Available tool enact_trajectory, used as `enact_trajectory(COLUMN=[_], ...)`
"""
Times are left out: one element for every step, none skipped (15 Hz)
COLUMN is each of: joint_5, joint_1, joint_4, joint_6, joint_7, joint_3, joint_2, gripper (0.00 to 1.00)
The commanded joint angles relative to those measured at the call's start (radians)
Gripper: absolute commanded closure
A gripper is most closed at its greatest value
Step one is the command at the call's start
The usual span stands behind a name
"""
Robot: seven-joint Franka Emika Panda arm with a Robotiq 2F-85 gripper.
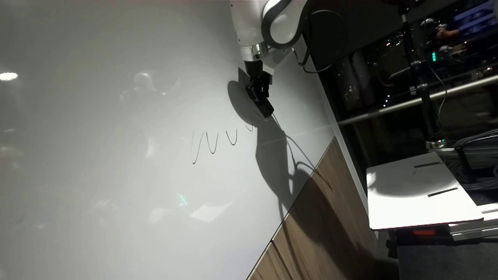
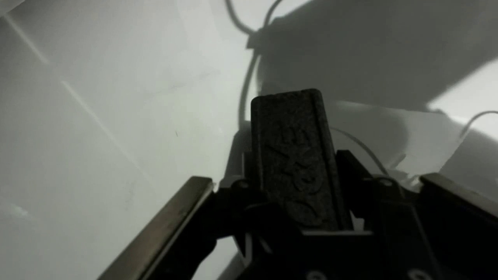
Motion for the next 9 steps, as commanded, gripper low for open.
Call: enact_trajectory(joint_5=[-0.004, 0.002, 0.01, 0.012, 0.019, 0.014, 0.008, 0.009, 0.006], joint_1=[-0.054, -0.06, -0.061, -0.061, -0.054, -0.048, -0.04, -0.033, -0.028], joint_4=[0.014, 0.018, 0.016, 0.012, 0.008, 0.004, -0.003, -0.009, -0.014], joint_6=[0.2, 0.225, 0.241, 0.251, 0.25, 0.247, 0.242, 0.238, 0.235], joint_7=[-0.056, -0.059, -0.058, -0.051, -0.043, -0.03, -0.012, 0.001, 0.014], joint_3=[-0.038, -0.041, -0.039, -0.034, -0.024, -0.016, -0.005, 0.004, 0.011], joint_2=[0.088, 0.097, 0.099, 0.097, 0.092, 0.087, 0.079, 0.075, 0.072], gripper=[0.72, 0.72, 0.72, 0.72, 0.72, 0.72, 0.72, 0.72, 0.72])
